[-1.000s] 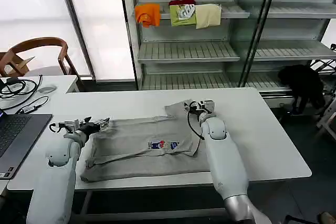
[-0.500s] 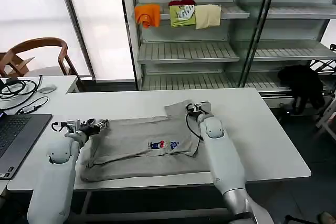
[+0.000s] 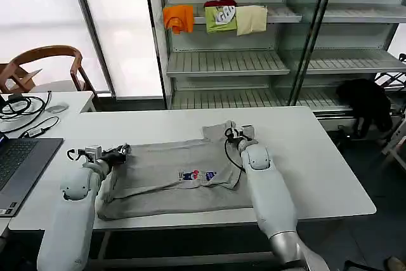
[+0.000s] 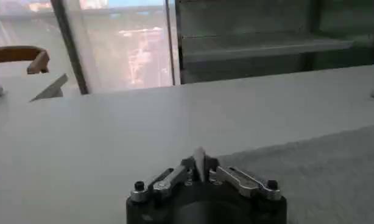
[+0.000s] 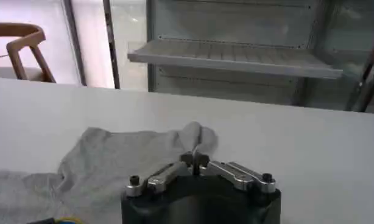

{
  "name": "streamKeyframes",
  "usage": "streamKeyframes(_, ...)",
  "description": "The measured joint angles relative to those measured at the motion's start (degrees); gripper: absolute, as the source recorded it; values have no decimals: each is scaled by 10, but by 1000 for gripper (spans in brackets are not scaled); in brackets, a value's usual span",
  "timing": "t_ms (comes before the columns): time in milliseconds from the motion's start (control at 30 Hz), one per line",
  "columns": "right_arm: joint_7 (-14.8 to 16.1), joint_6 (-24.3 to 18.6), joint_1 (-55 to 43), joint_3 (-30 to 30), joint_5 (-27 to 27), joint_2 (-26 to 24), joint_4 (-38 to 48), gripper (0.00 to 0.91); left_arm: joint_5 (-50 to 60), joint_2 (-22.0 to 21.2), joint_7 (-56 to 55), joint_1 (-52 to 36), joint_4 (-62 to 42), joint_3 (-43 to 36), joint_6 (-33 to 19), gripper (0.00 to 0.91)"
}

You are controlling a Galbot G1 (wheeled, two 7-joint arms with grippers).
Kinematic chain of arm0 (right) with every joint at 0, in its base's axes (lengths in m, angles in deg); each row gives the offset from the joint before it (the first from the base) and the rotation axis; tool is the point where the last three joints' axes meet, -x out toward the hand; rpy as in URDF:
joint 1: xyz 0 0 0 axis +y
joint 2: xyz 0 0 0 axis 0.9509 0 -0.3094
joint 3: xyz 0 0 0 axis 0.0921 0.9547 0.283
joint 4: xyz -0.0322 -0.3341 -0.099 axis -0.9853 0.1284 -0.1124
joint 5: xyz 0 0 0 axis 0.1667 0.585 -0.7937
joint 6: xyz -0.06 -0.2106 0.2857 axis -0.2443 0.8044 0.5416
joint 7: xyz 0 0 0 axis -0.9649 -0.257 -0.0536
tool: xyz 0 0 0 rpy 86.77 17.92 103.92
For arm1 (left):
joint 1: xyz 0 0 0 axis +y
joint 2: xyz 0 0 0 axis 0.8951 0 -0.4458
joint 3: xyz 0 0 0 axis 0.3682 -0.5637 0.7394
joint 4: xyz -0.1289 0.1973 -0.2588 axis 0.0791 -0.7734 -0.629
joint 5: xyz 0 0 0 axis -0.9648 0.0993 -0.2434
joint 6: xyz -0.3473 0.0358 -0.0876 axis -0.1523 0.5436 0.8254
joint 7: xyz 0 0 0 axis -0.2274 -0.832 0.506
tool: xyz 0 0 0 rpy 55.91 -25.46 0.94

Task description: Fold and organize the clothes.

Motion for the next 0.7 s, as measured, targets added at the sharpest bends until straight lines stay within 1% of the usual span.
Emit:
streamKeyframes(133,-7,-16,15,7,-18,0,-29,0,-26,3,-7,4,16,3,-9,10)
streamKeyframes(333,-19,-20,44,19,-41,0,-90,0,-69,9,-20,12,43,9,-19,10)
streamKeyframes(367,-21,-19,51,21,-45,0,-102,0,-76,10,-21,15,48,10,-20,0)
streamKeyframes(500,-27,-10,83,26,-66,0,-158,0,-101,10,-22,30,70,18,-25,10)
streamKeyframes(700,-28,9,146,27,-104,0,-256,0,-148,9,-15,68,111,37,-34,10)
